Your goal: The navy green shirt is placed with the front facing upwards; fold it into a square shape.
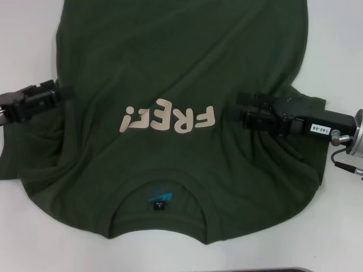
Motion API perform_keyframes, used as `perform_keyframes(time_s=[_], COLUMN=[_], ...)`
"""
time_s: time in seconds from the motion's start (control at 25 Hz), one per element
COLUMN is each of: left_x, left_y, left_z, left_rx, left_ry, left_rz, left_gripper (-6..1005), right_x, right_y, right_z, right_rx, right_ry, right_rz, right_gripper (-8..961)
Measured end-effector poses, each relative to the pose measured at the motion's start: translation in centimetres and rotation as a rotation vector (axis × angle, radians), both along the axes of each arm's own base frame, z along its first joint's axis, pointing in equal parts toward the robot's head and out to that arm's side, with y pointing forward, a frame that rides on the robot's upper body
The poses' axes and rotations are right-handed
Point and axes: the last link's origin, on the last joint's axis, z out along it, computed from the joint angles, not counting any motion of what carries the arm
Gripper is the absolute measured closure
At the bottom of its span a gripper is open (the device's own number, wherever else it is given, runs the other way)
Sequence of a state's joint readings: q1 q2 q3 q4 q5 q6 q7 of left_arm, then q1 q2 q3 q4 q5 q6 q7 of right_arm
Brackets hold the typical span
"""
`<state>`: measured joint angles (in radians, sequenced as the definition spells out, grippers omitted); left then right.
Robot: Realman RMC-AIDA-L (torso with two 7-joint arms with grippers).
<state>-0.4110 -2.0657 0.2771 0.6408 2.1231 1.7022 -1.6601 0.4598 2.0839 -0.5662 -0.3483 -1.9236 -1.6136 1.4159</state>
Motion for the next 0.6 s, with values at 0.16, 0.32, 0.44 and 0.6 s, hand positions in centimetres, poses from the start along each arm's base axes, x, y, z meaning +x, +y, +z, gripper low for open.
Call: perform_keyframes(time_s=[0.16,0.32,0.44,0.6], left_x=[-0.3,-0.8,-1.5,-2.3], left_y=[-0.1,-0.3,-0.4,-0.6], left_z=[0.7,1.6,2.3,2.9], left_rx=[-0.005,-0.009,-0.009,-0.027], left_ry=[-0.01,0.019,0.061,0.12], left_rz=[0.038,0.065,0.085,0.106], left_gripper=[87,87,88,88], right_x=[0.0,0.0,0.1,0.1], right_y=[0.0,0.0,0.0,0.1], right_z=[0.0,0.0,0.1,0.3], right_rx=[-0.002,-0.001,0.001,-0.001], right_ry=[0.004,0.006,0.005,0.004], right_rz=[-0.005,-0.008,-0.011,-0.016], right_gripper=[54,55,54,54])
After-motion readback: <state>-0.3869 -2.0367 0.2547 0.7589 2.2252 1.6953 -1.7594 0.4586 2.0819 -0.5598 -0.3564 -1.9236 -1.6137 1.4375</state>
